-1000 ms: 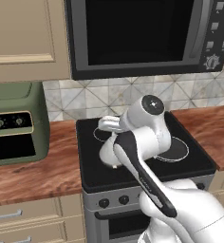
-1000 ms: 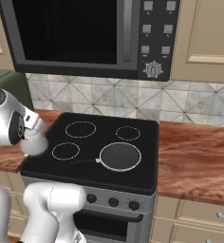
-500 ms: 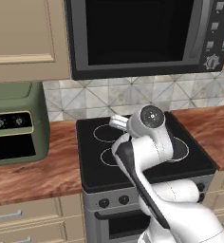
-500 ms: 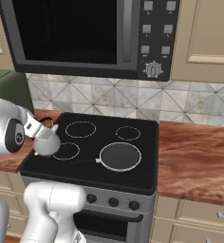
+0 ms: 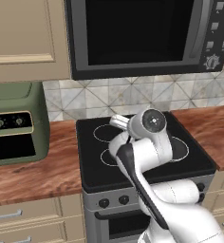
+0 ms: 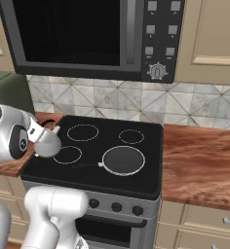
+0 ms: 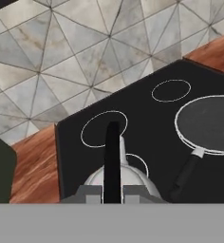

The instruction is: Pick the kettle from the counter and place it on a stove burner. Then turn the burner on.

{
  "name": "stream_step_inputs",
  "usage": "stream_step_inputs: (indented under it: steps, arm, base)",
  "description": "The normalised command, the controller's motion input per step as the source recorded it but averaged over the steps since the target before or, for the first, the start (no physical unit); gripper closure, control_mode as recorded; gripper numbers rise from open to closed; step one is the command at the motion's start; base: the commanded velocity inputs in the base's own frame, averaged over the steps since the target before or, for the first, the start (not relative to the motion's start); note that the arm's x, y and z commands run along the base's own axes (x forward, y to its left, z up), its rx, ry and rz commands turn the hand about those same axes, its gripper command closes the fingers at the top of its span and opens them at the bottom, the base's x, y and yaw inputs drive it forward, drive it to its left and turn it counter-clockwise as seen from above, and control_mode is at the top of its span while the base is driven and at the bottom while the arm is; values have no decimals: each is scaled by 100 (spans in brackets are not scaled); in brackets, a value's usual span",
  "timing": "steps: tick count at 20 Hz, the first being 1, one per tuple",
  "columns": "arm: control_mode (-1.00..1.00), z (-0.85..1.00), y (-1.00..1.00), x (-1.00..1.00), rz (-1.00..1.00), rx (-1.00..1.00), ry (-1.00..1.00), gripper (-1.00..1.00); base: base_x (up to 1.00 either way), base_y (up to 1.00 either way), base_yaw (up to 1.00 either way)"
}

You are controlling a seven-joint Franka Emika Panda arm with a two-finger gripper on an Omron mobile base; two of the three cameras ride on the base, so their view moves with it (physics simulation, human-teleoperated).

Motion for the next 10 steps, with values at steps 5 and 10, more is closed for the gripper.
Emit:
stream_step_inputs:
  steps: [5, 10]
  arm:
    - [-100, 3, 0, 54, 0, 1, 20, 100]
    - [-100, 6, 0, 54, 0, 1, 27, 100]
  base:
    - [0, 0, 0]
    - [0, 0, 0]
